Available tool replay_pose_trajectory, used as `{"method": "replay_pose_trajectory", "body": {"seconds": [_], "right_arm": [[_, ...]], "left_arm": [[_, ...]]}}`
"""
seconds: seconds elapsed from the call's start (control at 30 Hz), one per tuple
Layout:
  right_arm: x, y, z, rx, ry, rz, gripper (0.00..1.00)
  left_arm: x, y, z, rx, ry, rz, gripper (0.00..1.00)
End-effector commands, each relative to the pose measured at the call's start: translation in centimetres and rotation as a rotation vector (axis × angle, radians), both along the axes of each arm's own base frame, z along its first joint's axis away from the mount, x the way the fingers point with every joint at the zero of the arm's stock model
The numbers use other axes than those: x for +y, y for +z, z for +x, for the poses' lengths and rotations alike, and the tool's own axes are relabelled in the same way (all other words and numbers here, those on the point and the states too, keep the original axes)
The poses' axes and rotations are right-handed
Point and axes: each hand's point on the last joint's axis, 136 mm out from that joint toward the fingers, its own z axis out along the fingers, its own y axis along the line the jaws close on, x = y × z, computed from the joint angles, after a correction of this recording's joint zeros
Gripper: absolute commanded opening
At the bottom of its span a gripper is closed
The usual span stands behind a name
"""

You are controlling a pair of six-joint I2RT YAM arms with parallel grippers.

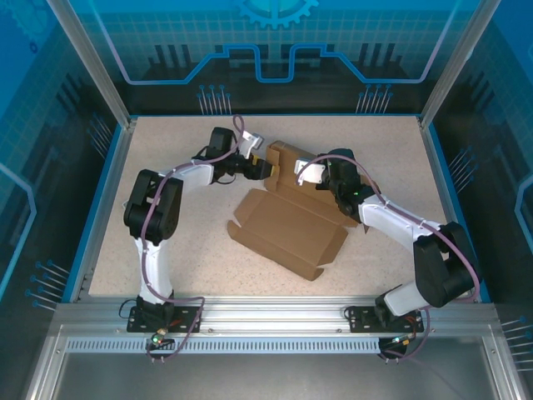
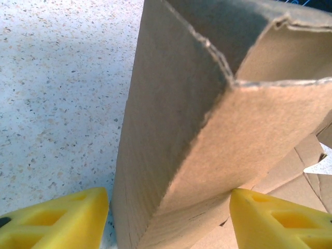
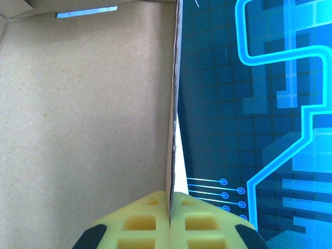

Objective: Fold the paper box

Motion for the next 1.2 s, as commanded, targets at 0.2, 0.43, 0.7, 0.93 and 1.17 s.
{"method": "replay_pose_trajectory", "body": {"seconds": [0.2,0.43,0.7,0.93,1.17], "right_arm": [[0.3,-0.9,-0.3,0.030,0.030,-0.041,0.03],[0.5,-1.0,-0.5,0.032,0.033,-0.035,0.03],[0.8,-0.9,-0.7,0.035,0.044,-0.020,0.03],[0.9,-1.4,-0.9,0.045,0.045,-0.027,0.03],[1.1,-1.8,-1.2,0.056,0.040,-0.017,0.03]], "left_arm": [[-0.5,-0.3,1.3,-0.071,0.061,0.024,0.56],[0.1,-0.4,2.4,-0.082,0.126,0.041,0.47],[0.4,-0.6,3.0,-0.094,0.177,0.086,0.44],[0.9,-0.4,3.9,-0.128,0.302,0.109,0.39],[0.8,0.0,4.5,-0.154,0.405,0.052,0.36]]}}
